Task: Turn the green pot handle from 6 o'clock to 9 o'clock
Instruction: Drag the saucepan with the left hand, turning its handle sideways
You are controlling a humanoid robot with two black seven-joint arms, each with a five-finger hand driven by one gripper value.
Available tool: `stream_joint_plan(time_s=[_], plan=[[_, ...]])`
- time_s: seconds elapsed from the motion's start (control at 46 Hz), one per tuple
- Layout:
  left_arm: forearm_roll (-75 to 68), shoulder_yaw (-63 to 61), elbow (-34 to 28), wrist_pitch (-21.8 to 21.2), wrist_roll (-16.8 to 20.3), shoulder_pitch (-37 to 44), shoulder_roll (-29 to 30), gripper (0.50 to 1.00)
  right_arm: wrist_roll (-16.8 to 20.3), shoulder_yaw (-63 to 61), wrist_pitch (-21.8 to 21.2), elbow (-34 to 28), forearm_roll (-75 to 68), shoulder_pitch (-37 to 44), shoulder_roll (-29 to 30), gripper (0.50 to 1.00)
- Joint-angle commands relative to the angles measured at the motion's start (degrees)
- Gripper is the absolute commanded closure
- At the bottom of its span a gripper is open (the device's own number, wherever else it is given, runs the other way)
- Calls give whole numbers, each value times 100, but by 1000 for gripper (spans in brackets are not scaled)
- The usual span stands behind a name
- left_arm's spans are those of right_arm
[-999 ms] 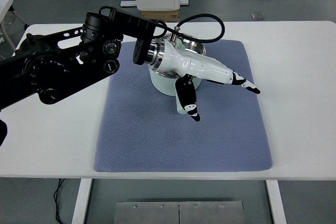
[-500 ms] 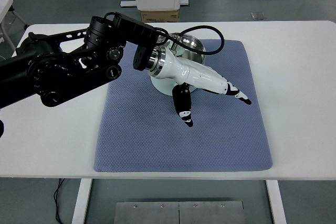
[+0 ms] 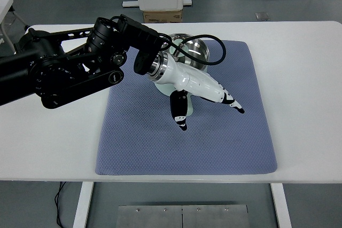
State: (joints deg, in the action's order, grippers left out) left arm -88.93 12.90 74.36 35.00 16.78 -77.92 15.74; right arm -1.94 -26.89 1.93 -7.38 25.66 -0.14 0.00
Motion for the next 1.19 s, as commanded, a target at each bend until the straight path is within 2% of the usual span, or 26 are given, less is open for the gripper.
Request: stream_joint_plan(time_s=[0.0,1.173], plan=[[-10,-165,-61,0,1,-48,-10,500,0,0,0,0,0,5,0,500],[-388,-1053,-246,0,18,-286,-115,500,0,0,0,0,0,-4,0,500]])
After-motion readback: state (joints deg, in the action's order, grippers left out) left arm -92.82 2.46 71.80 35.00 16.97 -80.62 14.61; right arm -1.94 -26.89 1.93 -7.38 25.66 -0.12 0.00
